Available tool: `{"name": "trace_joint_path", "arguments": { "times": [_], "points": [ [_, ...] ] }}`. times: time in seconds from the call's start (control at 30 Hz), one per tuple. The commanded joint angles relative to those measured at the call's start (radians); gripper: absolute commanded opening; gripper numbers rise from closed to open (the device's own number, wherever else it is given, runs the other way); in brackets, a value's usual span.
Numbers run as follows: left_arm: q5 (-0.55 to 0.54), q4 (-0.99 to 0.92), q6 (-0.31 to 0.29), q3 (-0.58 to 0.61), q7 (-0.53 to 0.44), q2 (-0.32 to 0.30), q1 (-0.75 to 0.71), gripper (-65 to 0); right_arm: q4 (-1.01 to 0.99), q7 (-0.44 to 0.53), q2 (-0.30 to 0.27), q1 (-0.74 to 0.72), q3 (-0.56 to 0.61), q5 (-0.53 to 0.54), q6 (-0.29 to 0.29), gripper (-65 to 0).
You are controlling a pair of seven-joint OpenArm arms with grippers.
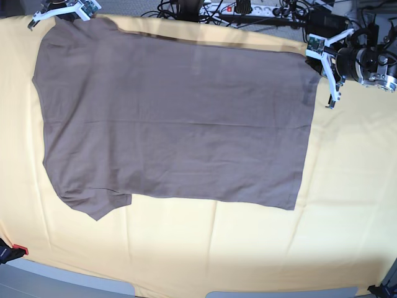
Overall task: Fold the T-shirt properly
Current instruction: 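Lift the shoulders and drag the shirt toward the robot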
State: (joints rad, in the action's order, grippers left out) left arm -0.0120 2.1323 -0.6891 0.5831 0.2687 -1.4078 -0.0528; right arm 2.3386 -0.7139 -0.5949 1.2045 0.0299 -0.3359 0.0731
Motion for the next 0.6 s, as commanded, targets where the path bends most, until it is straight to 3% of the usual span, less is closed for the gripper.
{"name": "trace_joint_path", "arguments": {
  "times": [0.0,0.1,0.27,0.4,0.57],
  "points": [
    [-0.005,0.010,0.002,-0.009,-0.006,-0.024,0.009,-65.0,0.018,0.011,-0.004,0.012,-0.006,-0.041,-0.023,-65.0],
    [-0.005,0.011,0.052,-0.009,-0.006,-0.020,0.011,-65.0,0.018,0.063,-0.005,-0.006,-0.006,-0.088,-0.048,-65.0],
    [-0.005,0.011,0.119,-0.009,0.057,0.037,0.059,-65.0,0.018,0.101,-0.005,-0.130,-0.006,-0.051,-0.026,-65.0],
    [0.018,0.010,0.240,-0.009,0.142,0.085,0.092,-65.0,0.018,0.101,-0.007,-0.225,-0.006,-0.002,0.008,-65.0],
    [0.085,0.005,0.340,-0.010,0.148,0.143,0.121,-65.0,0.018,0.132,-0.037,-0.324,-0.006,0.044,0.029,-65.0]
  ]
}}
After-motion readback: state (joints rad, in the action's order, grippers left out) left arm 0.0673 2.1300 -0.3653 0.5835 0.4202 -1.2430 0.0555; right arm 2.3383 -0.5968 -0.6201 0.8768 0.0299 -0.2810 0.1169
